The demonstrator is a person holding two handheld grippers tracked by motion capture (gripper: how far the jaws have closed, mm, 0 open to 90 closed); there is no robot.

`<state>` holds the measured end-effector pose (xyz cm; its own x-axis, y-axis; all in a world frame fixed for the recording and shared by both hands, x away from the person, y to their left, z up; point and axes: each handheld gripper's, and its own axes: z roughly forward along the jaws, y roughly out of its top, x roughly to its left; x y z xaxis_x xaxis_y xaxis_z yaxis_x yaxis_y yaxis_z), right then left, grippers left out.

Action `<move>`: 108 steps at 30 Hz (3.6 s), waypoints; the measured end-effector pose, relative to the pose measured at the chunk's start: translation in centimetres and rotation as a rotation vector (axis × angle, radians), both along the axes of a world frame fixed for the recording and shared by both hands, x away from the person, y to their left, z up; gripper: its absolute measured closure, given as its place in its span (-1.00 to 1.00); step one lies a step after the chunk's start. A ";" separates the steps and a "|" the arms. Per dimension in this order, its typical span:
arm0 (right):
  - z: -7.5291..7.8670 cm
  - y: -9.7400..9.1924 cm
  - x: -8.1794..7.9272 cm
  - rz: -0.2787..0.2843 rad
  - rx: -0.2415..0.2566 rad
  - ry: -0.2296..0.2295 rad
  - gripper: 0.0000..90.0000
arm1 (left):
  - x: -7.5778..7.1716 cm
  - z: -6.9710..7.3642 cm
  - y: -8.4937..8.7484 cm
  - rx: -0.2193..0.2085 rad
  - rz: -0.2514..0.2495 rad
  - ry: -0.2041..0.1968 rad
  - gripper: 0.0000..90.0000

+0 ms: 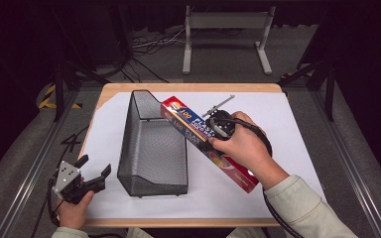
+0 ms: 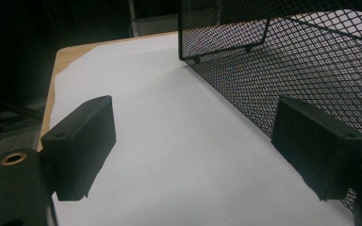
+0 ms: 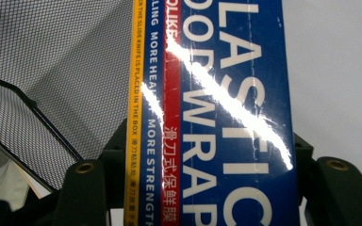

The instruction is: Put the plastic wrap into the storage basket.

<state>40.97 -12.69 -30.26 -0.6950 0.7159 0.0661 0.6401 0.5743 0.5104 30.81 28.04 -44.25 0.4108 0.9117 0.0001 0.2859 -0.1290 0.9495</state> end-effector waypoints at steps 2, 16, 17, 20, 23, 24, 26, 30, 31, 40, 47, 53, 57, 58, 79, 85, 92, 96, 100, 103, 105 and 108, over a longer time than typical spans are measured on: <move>0.1 0.5 0.1 0.003 0.002 0.001 -0.12 | 0.1 0.0 0.0 0.004 -0.004 -0.001 -0.66; 0.2 3.9 0.6 0.005 0.011 0.018 -0.12 | 0.8 -0.2 -0.4 0.013 -0.011 0.006 -0.66; 0.2 4.1 0.7 0.005 0.017 0.019 -0.12 | 0.8 -0.2 -0.3 0.014 -0.010 0.006 -0.66; 0.2 4.8 0.7 0.000 0.014 0.020 -0.12 | 0.9 -0.2 -0.3 0.012 -0.011 0.004 -0.66; 0.0 5.5 0.6 -0.019 0.010 0.026 -0.12 | 1.0 -0.2 -0.5 0.017 -0.015 0.002 -0.66; -0.1 5.7 0.6 -0.027 0.009 0.028 -0.12 | 1.0 -0.2 -0.5 0.020 -0.017 0.002 -0.66; -0.3 6.1 0.7 -0.050 0.007 0.036 -0.12 | 1.0 -0.2 -0.5 0.021 -0.017 0.002 -0.66; -0.6 6.7 0.9 -0.093 0.009 0.043 -0.12 | 1.0 -0.2 -0.5 0.018 -0.014 0.002 -0.66; -0.7 6.8 1.0 -0.105 0.009 0.042 -0.12 | 1.0 -0.2 -0.5 0.015 -0.013 0.003 -0.66; -1.1 8.5 1.2 -0.200 0.038 0.071 -0.12 | 1.0 -0.2 -0.5 0.017 -0.013 0.002 -0.66; -1.7 9.7 1.3 -0.216 0.044 0.058 -0.12 | 1.0 -0.2 -0.5 0.022 -0.020 0.001 -0.66; -2.3 10.5 1.5 -0.221 0.037 0.065 -0.12 | 0.9 -0.3 -0.4 0.016 -0.021 -0.002 -0.66; -2.8 10.8 1.7 -0.225 0.025 0.077 -0.12 | 0.8 -0.3 -0.4 0.019 -0.027 -0.003 -0.66; -2.9 10.9 1.8 -0.225 0.023 0.080 -0.12 | 0.7 -0.2 -0.4 0.020 -0.025 -0.002 -0.66; -4.9 12.5 3.4 -0.236 -0.069 0.153 -0.13 | 0.0 -0.3 0.2 0.018 -0.011 -0.004 -0.66; -5.2 12.8 3.6 -0.232 -0.093 0.167 -0.15 | 0.1 -0.3 0.0 0.020 -0.014 -0.002 -0.66; -5.5 12.7 3.9 -0.234 -0.090 0.193 -0.17 | 0.3 -0.3 -0.1 0.022 -0.016 0.001 -0.66; -4.9 12.6 3.7 -0.217 -0.037 0.147 -0.44 | 0.4 -0.2 -0.2 0.030 -0.026 0.003 -0.66; -4.1 12.2 3.1 -0.187 -0.007 0.088 -0.54 | 0.6 -0.3 -0.4 0.033 -0.027 0.003 -0.66; -3.2 11.6 2.8 -0.168 0.031 0.041 -0.58 | 0.6 -0.4 -0.5 0.033 -0.029 0.004 -0.66; -2.4 11.2 2.4 -0.158 0.054 0.013 -0.57 | 0.7 -0.4 -0.5 0.027 -0.030 0.002 -0.66; -1.3 10.4 1.5 -0.135 0.104 -0.040 -0.57 | 0.8 -0.4 -0.5 0.026 -0.030 0.003 -0.66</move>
